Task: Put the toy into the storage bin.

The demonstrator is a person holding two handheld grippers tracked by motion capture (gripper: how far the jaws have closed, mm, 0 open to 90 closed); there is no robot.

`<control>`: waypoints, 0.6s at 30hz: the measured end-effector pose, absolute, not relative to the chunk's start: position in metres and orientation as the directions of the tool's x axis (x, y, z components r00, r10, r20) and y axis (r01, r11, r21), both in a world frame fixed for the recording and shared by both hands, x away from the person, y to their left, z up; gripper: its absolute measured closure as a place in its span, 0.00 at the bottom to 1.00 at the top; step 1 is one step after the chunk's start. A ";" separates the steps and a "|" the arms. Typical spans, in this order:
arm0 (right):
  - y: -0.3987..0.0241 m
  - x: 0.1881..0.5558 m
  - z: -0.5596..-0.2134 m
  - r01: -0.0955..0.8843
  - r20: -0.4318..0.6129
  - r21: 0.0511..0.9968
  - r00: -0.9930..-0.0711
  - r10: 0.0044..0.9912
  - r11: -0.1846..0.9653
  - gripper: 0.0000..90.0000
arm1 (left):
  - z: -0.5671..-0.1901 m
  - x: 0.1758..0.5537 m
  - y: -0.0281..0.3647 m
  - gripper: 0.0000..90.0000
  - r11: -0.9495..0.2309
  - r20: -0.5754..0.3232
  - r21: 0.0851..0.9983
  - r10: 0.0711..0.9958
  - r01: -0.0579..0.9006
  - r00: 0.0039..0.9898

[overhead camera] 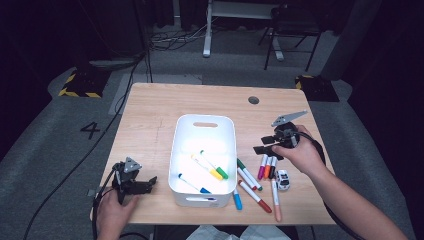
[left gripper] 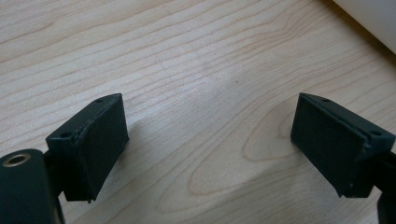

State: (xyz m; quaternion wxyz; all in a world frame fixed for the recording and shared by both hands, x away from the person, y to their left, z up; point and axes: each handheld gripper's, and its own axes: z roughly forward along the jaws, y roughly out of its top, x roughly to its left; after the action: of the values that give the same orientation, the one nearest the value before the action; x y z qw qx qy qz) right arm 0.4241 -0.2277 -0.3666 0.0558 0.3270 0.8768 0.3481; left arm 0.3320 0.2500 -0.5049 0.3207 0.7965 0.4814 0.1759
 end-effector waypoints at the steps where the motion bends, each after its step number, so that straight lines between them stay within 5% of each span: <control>1: -0.230 0.425 -0.370 0.536 0.117 0.642 -0.775 0.621 0.548 0.49 | -0.505 0.332 0.250 0.13 -0.330 -0.029 0.680 0.880 0.654 0.475; 18: -0.250 0.439 -0.434 0.638 0.150 0.554 -0.709 0.689 0.535 0.49 | -0.505 0.332 0.250 0.13 -0.329 -0.031 0.681 0.880 0.655 0.474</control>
State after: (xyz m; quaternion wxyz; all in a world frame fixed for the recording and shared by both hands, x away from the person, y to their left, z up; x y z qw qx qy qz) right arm 0.4386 -0.2497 -0.4342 0.0435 0.3791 0.8751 0.2977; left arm 0.3320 0.2499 -0.5050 0.3215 0.7960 0.4819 0.1752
